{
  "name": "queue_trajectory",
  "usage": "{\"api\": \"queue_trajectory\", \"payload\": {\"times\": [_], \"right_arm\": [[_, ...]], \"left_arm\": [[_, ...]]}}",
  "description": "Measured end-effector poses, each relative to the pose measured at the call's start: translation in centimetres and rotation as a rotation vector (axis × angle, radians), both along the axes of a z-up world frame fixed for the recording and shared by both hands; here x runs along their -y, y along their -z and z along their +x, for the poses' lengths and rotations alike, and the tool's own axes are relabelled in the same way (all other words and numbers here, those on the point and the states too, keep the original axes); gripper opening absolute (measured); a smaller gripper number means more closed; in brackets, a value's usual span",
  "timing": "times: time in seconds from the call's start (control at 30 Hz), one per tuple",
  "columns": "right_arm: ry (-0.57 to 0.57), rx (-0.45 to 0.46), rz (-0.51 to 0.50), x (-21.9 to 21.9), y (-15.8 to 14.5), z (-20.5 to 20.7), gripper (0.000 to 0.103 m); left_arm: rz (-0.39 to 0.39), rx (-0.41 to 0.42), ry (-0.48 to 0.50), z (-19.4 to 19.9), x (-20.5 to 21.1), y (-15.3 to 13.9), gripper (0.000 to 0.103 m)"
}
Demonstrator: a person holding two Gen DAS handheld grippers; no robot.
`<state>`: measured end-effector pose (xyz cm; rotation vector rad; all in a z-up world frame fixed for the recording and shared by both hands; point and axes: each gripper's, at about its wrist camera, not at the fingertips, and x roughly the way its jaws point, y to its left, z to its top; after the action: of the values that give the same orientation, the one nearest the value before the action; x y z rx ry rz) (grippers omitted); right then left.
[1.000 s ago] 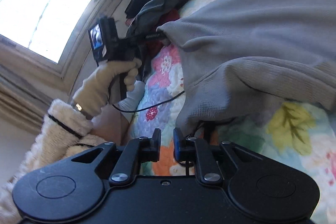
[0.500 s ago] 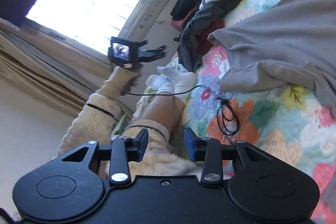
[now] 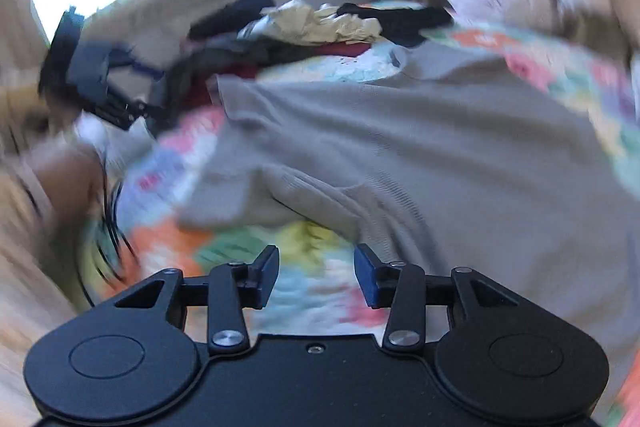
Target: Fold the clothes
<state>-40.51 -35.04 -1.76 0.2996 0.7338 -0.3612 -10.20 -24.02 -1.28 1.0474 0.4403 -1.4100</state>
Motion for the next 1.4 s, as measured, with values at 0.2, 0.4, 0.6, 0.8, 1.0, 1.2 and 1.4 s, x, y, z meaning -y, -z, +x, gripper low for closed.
{"api": "queue_trajectory", "payload": {"times": [0.2, 0.4, 0.6, 0.8, 1.0, 1.2, 1.4], "right_arm": [[0.013, -0.061, 0.015, 1.6, 3.1, 1.5, 0.046], [-0.004, -0.117, -0.072, 2.0, 4.0, 1.9, 0.046], [-0.005, -0.141, -0.059, 3.3, 5.9, 2.8, 0.046], [-0.040, -0.153, -0.141, 2.8, 6.7, 3.3, 0.042], [-0.125, -0.127, -0.184, 0.3, 6.1, 2.2, 0.003], [-0.186, -0.085, -0.196, -2.4, 5.3, -0.6, 0.003], [-0.204, -0.081, -0.248, -2.9, 4.9, -1.6, 0.005]], "left_arm": [[0.008, -0.160, 0.029, -0.7, 4.1, 3.6, 0.078], [0.079, -0.246, 0.057, 0.1, 5.7, 7.0, 0.078], [0.175, -0.297, 0.038, -0.1, 5.1, 10.1, 0.082], [0.191, -0.322, -0.039, -1.1, 3.9, 9.1, 0.019], [0.180, -0.277, 0.022, -3.9, 2.2, 7.6, 0.003], [0.214, -0.205, 0.075, -7.6, 0.4, 6.3, 0.004], [0.280, -0.106, 0.058, -8.7, 0.4, 6.5, 0.005]]}}
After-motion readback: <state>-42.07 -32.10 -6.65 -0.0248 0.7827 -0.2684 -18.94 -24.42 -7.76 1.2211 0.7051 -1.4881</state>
